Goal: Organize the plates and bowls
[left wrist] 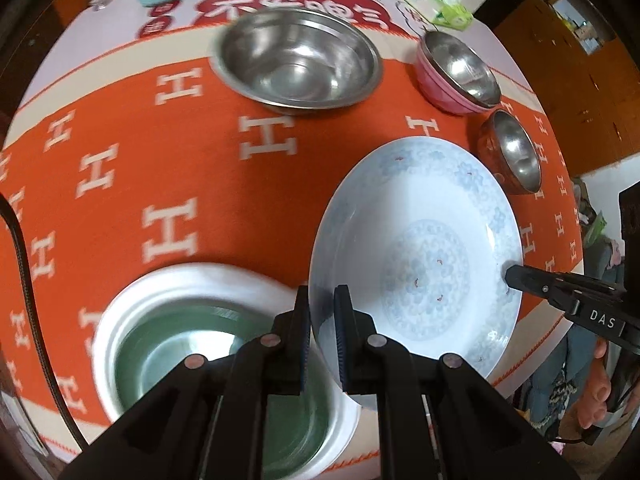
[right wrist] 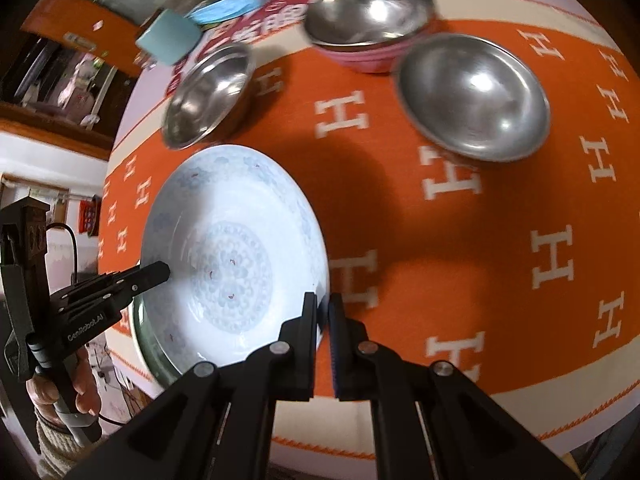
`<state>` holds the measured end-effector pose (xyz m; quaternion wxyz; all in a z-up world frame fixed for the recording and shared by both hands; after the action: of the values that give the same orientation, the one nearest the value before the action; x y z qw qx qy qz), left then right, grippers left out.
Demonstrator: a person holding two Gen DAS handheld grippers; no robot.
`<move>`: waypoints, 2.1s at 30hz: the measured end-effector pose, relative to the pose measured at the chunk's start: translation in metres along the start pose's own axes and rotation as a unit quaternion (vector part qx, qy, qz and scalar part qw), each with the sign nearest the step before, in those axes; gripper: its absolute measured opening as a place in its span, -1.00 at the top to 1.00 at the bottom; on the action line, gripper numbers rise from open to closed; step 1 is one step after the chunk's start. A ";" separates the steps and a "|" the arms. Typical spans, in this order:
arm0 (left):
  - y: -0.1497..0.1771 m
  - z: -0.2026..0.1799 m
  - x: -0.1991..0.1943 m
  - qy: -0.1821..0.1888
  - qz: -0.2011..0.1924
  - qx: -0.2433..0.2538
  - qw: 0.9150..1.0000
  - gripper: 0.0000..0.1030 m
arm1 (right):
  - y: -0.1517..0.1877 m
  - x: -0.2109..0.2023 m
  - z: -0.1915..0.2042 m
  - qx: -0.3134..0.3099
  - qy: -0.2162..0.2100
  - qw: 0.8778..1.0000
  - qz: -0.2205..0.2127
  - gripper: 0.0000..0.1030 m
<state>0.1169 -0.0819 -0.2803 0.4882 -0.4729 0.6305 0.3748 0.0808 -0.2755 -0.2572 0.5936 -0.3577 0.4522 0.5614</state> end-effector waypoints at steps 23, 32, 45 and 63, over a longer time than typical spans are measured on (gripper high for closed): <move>0.134 0.143 -0.006 -0.036 -0.004 -0.154 0.987 0.76 | 0.044 0.077 0.147 -0.167 0.025 0.982 0.081 0.90; 0.130 0.157 0.011 -0.046 0.006 -0.151 0.988 0.75 | 0.046 0.094 0.148 -0.166 0.034 0.981 0.092 0.90; 0.127 0.148 0.009 -0.076 0.005 -0.133 0.988 0.76 | 0.048 0.104 0.143 -0.166 0.041 0.980 0.101 0.88; 0.131 0.143 -0.001 -0.077 -0.003 -0.131 0.988 0.30 | 0.054 0.107 0.157 -0.218 0.089 0.966 0.104 0.72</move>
<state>0.0278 0.0872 -0.3124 0.4705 -0.5046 0.5352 0.4875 0.0440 -0.0859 -0.3004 0.3976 -0.4779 0.4044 0.6709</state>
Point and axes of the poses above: each gripper's, at about its wrist camera, not at the fingertips, and x roughly the way its jaws point, z to its left, y to its underside, the point moved 8 cm from there along x, roughly the way its jaws point, and after that the axes turned 11 degrees about z, right-handed, at the moved point
